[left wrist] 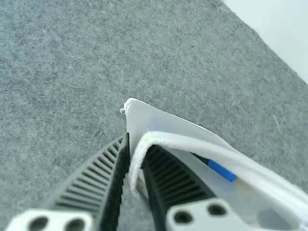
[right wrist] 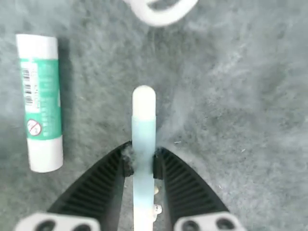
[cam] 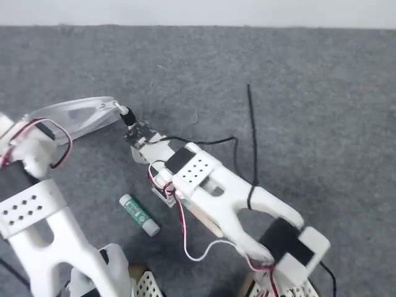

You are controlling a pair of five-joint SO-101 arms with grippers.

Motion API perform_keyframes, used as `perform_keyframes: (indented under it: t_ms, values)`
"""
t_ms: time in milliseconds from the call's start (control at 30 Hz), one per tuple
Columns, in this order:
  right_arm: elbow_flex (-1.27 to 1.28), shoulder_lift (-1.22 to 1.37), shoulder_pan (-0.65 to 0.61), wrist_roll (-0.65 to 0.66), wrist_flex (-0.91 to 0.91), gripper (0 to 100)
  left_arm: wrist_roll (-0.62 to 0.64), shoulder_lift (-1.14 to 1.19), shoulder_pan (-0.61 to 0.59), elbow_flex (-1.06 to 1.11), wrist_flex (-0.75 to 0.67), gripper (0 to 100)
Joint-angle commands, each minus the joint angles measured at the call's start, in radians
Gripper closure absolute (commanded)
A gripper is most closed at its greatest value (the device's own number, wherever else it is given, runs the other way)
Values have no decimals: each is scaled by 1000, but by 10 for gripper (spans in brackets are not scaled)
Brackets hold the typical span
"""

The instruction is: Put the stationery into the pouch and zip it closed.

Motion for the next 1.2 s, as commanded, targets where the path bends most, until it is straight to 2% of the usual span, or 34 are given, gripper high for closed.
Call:
perform_keyframes:
  t_ms: [0, 133, 300, 467, 833, 1167]
  values:
    - [-51, -156, -5, 9, 21, 993, 8, -31, -2, -8, -29, 988]
    - [-8, -246, 5, 3, -2, 993, -15, -31, 48, -5, -29, 988]
    - [146, -404, 35, 3, -183, 992, -41, -31, 124, -4, -8, 988]
    - [344, -613, 38, 3, -377, 992, -41, -31, 147, -4, -6, 989]
    - [612, -955, 41, 3, -616, 992, -63, -31, 258, 10, -6, 989]
    - [806, -1168, 114, 3, -868, 992, -72, -31, 347, 10, 14, 989]
